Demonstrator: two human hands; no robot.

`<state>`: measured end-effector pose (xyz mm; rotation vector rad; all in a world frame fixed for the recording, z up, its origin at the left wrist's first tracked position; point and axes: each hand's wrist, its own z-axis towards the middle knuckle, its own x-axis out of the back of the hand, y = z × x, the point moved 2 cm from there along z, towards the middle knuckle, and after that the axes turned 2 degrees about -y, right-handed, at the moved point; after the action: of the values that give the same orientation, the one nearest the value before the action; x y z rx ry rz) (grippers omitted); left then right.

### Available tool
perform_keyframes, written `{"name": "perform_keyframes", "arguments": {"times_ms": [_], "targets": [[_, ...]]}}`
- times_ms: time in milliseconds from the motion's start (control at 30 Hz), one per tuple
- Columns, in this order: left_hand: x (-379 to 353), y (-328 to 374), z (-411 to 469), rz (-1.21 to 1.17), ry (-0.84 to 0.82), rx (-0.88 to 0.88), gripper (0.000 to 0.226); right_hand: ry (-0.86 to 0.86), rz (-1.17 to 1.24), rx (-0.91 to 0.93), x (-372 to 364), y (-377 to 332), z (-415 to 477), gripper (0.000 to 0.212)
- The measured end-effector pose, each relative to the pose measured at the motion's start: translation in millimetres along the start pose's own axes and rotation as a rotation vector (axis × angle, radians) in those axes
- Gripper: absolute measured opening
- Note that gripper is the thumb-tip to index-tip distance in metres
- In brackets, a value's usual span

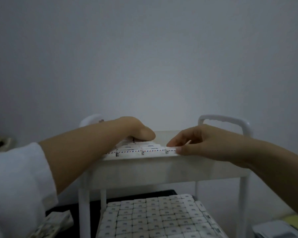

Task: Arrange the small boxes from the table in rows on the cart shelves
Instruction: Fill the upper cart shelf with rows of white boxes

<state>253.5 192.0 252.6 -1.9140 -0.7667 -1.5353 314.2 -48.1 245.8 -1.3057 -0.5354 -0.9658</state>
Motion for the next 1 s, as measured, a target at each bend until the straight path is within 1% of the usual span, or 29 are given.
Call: {"name": "perform_keyframes", "arguments": {"times_ms": [67,100,167,233,300,367,433,500,533,600,633,700,767,867,933,1000], "targets": [[-1.8,7.7,-20.4,-0.084,0.024,-0.012,0.074,0.038,-0.018,0.001,-1.2,1.2,-1.4,0.013],[-0.5,13.4,-34.3,-0.117,0.060,-0.025,0.070,0.049,-0.029,-0.002,-1.5,1.2,-1.4,0.015],[3.5,20.4,-57.8,-0.179,0.188,-0.123,0.063,0.092,-0.072,0.007,-2.2,1.2,0.8,0.019],[7.9,24.9,-93.7,-0.223,0.340,-0.261,0.051,0.216,-0.132,0.043,-4.2,1.1,4.0,0.020],[7.9,20.3,-127.2,-0.304,0.469,-0.338,0.041,0.376,-0.167,0.100,-12.2,-2.6,4.7,0.020],[-2.3,8.4,-162.3,-0.405,0.625,-0.369,0.029,0.549,-0.161,0.203,-25.6,-10.6,1.9,0.019],[-23.5,-10.0,-194.1,-0.452,0.802,-0.324,0.025,0.694,-0.135,0.348,-44.6,-24.1,-4.3,0.017],[-57.5,-32.3,-225.1,-0.462,0.925,-0.260,0.024,0.766,-0.099,0.504,-70.6,-44.2,-11.8,0.018],[-77.6,-44.1,-239.6,-0.489,0.953,-0.234,0.024,0.766,-0.077,0.581,-86.2,-56.1,-16.6,0.019],[-121.6,-75.0,-257.4,-0.557,0.979,-0.162,0.024,0.692,-0.023,0.734,-123.8,-80.5,-23.4,0.019],[-144.9,-93.8,-260.7,-0.581,0.984,-0.103,0.024,0.621,0.005,0.794,-144.5,-91.9,-24.2,0.018],[-198.6,-135.2,-259.4,-0.641,0.964,0.055,0.027,0.440,0.062,0.840,-191.5,-107.8,-20.4,0.019],[-254.9,-177.4,-256.0,-0.693,0.955,0.228,0.029,0.254,0.093,0.808,-241.8,-116.8,-7.9,0.020],[-331.7,-227.9,-260.0,-0.742,0.934,0.469,0.027,0.019,0.072,0.671,-319.4,-114.2,23.3,0.027],[-365.3,-249.7,-269.2,-0.726,0.925,0.562,0.027,-0.059,0.046,0.588,-360.5,-107.3,47.6,0.032],[-386.6,-267.3,-276.8,-0.649,0.914,0.612,0.026,-0.089,0.035,0.525,-389.3,-103.8,69.0,0.036]]}}
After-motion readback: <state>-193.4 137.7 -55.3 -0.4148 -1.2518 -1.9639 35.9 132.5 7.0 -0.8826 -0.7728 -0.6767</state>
